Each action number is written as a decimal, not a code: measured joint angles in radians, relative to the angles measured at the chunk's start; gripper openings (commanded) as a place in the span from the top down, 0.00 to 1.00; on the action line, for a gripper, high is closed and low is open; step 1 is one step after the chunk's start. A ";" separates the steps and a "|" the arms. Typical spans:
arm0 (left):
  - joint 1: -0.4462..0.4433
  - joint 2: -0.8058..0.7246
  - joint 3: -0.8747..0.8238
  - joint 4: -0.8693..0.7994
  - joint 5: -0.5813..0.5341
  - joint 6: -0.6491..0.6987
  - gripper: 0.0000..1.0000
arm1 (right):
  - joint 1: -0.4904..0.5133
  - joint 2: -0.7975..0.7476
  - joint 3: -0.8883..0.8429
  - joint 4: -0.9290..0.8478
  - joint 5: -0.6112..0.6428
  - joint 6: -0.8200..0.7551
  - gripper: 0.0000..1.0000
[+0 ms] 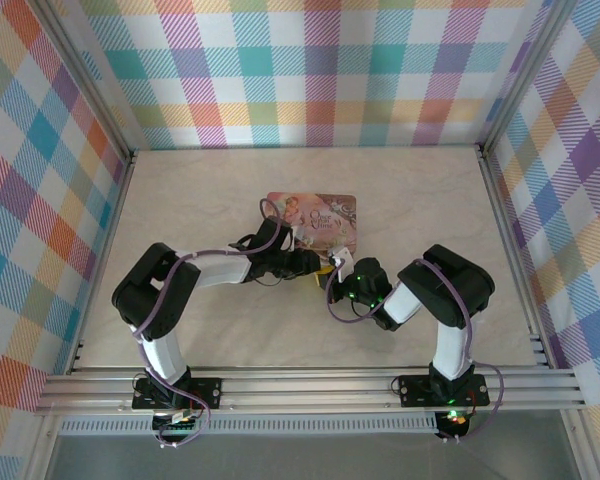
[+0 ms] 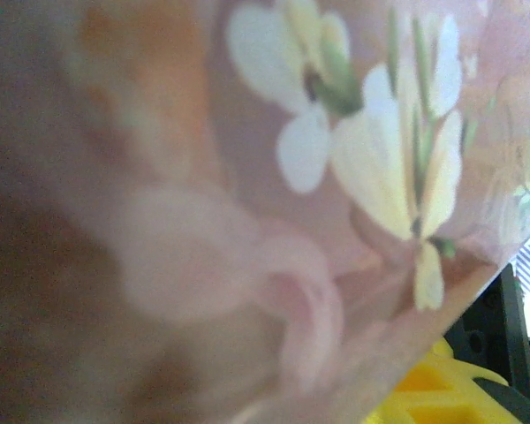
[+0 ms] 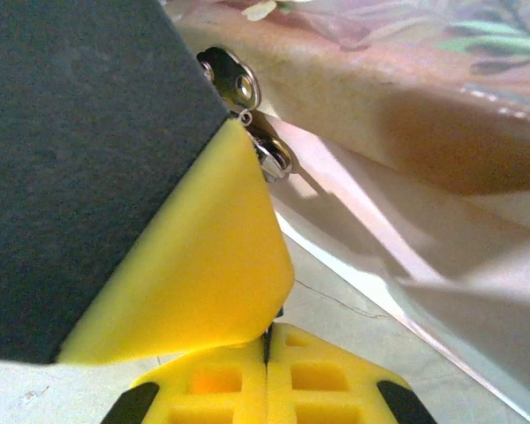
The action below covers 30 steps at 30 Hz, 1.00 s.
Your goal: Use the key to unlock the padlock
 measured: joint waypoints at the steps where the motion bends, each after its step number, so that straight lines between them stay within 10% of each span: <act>1: 0.002 -0.005 -0.005 0.002 0.002 -0.002 0.54 | 0.000 0.000 0.000 0.000 0.000 0.003 1.00; 18: 0.076 -0.256 -0.192 0.096 0.005 -0.077 0.31 | 0.002 -0.021 0.000 -0.034 -0.005 0.077 1.00; 30: 0.080 -0.261 -0.429 0.516 -0.010 -0.323 0.40 | 0.004 -0.043 0.000 -0.055 -0.041 0.214 1.00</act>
